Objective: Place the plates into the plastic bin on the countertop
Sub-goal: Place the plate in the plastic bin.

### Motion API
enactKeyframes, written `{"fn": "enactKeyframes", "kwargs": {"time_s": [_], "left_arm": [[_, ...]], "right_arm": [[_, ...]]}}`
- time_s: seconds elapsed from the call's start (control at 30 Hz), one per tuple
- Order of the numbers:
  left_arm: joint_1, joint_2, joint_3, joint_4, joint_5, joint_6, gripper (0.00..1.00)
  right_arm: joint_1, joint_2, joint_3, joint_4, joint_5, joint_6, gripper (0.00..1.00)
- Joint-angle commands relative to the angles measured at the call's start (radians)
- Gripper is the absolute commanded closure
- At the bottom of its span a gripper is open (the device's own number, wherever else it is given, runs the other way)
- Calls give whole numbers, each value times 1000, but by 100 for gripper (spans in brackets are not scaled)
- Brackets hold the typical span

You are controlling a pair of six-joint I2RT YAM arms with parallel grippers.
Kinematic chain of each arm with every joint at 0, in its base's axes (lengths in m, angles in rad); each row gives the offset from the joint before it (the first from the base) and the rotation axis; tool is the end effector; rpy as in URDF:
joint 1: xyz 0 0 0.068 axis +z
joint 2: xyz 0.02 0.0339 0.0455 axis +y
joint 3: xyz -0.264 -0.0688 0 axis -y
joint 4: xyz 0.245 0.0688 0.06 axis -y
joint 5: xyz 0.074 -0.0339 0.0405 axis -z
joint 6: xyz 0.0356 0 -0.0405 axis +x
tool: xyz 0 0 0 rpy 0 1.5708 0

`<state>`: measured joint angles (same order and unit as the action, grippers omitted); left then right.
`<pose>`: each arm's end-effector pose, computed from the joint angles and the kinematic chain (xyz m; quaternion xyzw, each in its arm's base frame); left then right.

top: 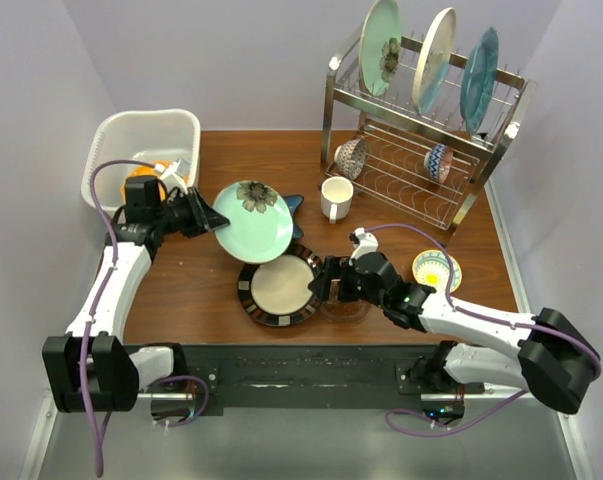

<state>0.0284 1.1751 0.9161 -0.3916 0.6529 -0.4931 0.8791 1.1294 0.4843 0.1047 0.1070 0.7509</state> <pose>0.2523 -0.0145 0.2904 -0.0812 0.8567 -0.3765 0.3431 0.1515 0.1769 0.1965 -0.0294 0.8689 0.3261 0.3713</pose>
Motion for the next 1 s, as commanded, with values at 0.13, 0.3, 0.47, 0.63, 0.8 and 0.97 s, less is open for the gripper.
{"fn": "enactKeyframes", "kwargs": {"time_s": [0.13, 0.3, 0.47, 0.63, 0.8, 0.97], "left_arm": [[80, 27, 104, 100, 88, -38, 100], [116, 57, 130, 123, 86, -59, 100], [143, 89, 165, 154, 91, -93, 100], [160, 124, 214, 174, 93, -113, 100], [183, 149, 245, 197, 86, -140, 100], [203, 169, 251, 212, 39, -171, 100]], "right_arm": [[6, 27, 25, 35, -20, -25, 4], [6, 36, 27, 35, -16, -33, 4], [6, 38, 30, 35, -15, -36, 4], [6, 43, 30, 32, -12, -42, 4], [4, 46, 33, 29, -12, -48, 4], [4, 40, 31, 21, -7, -51, 4]]}}
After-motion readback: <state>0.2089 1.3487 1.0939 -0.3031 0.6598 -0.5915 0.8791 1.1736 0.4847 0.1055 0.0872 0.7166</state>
